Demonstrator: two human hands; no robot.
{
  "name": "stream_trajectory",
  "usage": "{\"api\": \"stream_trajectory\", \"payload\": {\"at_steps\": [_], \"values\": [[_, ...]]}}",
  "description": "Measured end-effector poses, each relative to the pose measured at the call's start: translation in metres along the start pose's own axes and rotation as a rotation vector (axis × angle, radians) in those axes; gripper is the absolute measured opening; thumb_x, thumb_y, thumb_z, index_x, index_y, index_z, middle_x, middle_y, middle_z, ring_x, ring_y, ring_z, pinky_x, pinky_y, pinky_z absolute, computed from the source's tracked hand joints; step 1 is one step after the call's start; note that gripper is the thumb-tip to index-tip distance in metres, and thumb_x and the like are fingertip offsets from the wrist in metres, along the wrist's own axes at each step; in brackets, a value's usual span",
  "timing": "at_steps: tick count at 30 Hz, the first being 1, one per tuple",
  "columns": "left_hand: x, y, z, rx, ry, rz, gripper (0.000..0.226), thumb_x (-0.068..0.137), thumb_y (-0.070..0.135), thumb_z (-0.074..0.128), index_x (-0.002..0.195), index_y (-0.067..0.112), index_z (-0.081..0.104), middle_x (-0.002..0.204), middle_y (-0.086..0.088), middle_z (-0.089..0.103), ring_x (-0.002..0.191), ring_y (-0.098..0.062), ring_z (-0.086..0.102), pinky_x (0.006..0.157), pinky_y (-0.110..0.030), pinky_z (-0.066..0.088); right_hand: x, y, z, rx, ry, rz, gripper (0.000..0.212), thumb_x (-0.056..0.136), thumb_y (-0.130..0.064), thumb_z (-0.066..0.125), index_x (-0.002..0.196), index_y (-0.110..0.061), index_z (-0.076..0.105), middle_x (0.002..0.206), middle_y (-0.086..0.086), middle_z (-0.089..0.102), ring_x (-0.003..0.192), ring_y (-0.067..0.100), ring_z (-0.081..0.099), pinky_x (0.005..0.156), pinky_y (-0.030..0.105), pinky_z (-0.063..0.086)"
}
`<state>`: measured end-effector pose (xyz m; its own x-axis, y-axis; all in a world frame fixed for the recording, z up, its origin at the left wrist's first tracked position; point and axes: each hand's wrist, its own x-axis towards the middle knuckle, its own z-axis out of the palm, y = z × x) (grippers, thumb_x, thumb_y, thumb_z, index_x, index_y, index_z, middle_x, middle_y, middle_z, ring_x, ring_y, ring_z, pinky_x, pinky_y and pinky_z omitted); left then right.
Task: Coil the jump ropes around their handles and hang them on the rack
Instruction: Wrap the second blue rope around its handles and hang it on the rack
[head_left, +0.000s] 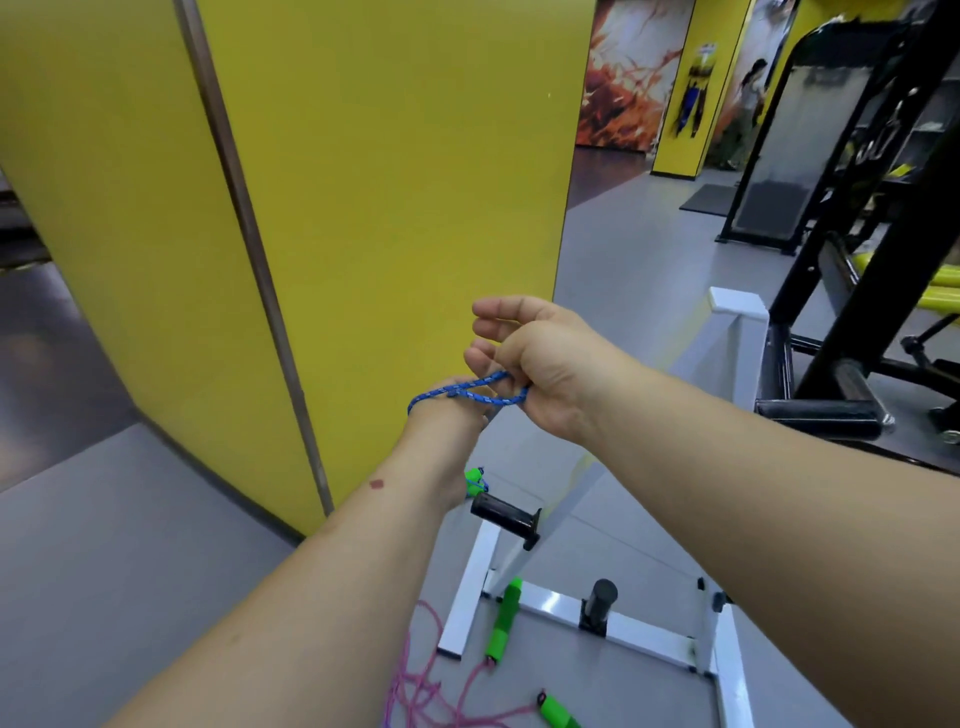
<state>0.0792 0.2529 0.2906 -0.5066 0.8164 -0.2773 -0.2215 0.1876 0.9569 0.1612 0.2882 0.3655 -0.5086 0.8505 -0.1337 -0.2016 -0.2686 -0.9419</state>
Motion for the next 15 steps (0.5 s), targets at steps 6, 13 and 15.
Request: {"api": "stream_trajectory", "payload": {"at_steps": [6,13,15], "values": [[-0.043,0.02,-0.035,-0.475,-0.26,-0.085,0.04,0.09,-0.015,0.047,0.102,0.019,0.064,0.085,-0.001,0.074,0.075,-0.013,0.07,0.067,-0.025,0.047,-0.039,-0.001,0.016,0.051,0.048,-0.008,0.052,0.079,0.031,0.027,0.095,-0.004,0.063,0.103,0.014,0.054,0.077,0.019,0.061,0.066,0.025,0.058],[-0.083,0.059,-0.061,-0.836,-0.256,-0.102,0.01,0.089,0.013,0.047,0.091,0.005,0.053,0.072,-0.007,0.047,0.053,-0.022,0.049,0.054,-0.026,0.045,-0.079,-0.006,0.032,-0.128,-0.048,-0.065,0.051,0.076,0.031,0.031,0.092,-0.008,0.061,0.094,0.009,0.054,0.078,0.018,0.062,0.08,0.03,0.052],[-0.094,0.07,-0.06,-0.74,-0.207,-0.084,0.023,0.105,0.024,0.042,0.089,0.01,0.049,0.063,-0.001,0.038,0.044,-0.016,0.038,0.043,-0.02,0.037,-0.092,-0.011,0.04,-0.169,-0.125,-0.086,0.049,0.078,0.031,0.035,0.094,-0.009,0.058,0.093,0.008,0.052,0.073,0.02,0.062,0.066,0.024,0.055]]}}
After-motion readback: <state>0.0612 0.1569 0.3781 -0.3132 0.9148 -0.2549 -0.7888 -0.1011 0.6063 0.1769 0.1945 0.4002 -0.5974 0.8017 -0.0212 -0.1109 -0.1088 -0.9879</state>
